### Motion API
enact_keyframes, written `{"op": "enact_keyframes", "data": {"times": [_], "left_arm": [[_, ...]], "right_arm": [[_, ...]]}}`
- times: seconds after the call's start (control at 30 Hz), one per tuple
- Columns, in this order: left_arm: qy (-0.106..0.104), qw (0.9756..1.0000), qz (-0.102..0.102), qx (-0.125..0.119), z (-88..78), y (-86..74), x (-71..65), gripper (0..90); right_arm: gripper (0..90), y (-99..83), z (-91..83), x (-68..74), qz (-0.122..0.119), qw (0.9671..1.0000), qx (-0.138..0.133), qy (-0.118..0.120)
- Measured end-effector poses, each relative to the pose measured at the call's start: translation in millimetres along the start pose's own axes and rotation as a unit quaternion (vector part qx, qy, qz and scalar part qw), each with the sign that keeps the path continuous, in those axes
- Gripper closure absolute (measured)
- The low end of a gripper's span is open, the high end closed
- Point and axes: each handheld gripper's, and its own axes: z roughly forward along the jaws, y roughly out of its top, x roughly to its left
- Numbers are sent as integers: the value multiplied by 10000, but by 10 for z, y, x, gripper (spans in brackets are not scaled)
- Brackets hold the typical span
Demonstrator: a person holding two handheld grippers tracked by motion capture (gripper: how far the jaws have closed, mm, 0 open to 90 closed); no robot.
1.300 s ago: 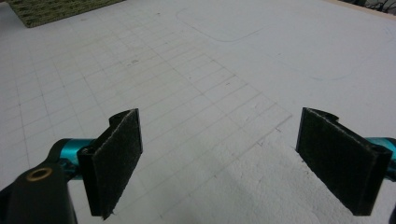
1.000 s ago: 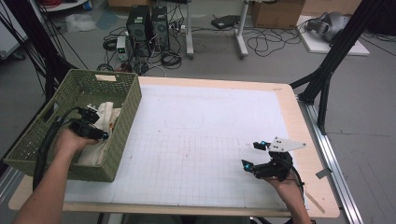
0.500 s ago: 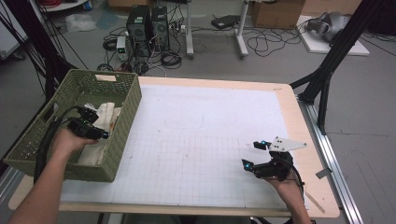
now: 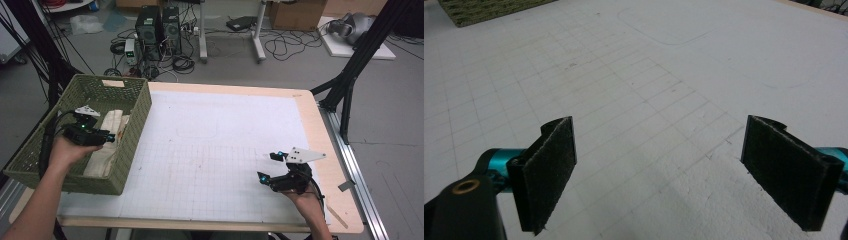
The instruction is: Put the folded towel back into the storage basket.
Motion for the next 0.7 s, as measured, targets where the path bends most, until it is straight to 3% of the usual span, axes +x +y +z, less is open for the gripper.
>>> {"op": "enact_keyframes", "data": {"times": [0.23, 0.33, 0.4, 0.5, 0.6, 0.7], "left_arm": [[83, 9999, 19, -88, -20, 16, -1, 654], [240, 9996, 26, -134, 12, 19, 33, 669], [468, 9986, 57, -222, 39, 22, 64, 674], [774, 9960, -162, -413, 79, 25, 132, 724], [916, 9936, -379, -537, 126, 41, 170, 823], [1029, 9902, -660, -683, 167, 51, 195, 835]], "right_arm": [[137, -3, -26, 4, 27, 10000, -46, -39], [137, -4, -25, 13, 29, 10000, -34, -46], [138, -6, -18, 16, 17, 10000, -25, -55], [138, -4, 2, 21, 4, 10000, -2, -66], [137, -4, 16, 23, 7, 10000, 26, -36], [137, -7, 14, 13, 10, 10000, 12, -57]]}}
